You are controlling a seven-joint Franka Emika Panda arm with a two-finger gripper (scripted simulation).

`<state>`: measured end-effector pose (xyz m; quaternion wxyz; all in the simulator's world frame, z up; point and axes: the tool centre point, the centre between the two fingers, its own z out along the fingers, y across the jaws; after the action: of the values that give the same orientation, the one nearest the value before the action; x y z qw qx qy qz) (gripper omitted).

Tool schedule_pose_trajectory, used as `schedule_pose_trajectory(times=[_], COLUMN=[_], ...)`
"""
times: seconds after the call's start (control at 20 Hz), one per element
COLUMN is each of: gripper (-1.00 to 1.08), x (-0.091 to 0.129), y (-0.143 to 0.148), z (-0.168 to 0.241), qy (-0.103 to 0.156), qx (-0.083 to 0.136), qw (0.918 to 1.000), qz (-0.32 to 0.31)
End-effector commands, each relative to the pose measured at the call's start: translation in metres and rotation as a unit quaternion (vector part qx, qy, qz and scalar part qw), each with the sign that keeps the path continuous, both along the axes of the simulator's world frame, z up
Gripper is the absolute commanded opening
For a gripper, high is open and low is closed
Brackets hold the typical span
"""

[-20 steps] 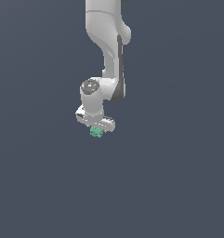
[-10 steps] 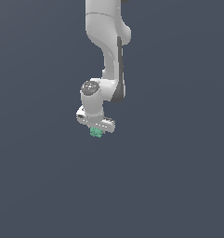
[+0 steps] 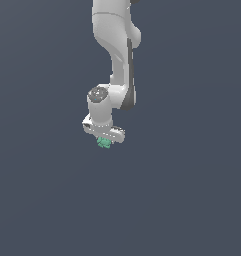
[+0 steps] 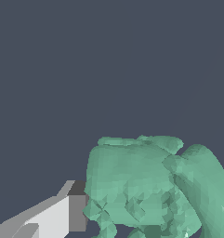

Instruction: Pick up the object and move it to a goal position.

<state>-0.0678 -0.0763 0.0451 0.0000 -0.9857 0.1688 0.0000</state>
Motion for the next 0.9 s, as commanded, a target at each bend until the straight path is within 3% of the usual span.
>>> schedule_pose_trajectory(times=[0.0,0.35,0.85], gripper=[-1.00,-1.00,-1.00], x=[0.006,0.034,0.092], y=[0.006,0.034,0.091], z=[0.005,0.032,0.086], qy=[0.000,0.000,0.000], qx=[0.000,0.000,-0.001], qw=[1.0000,1.0000,1.0000], qz=[0.000,0.000,0.000])
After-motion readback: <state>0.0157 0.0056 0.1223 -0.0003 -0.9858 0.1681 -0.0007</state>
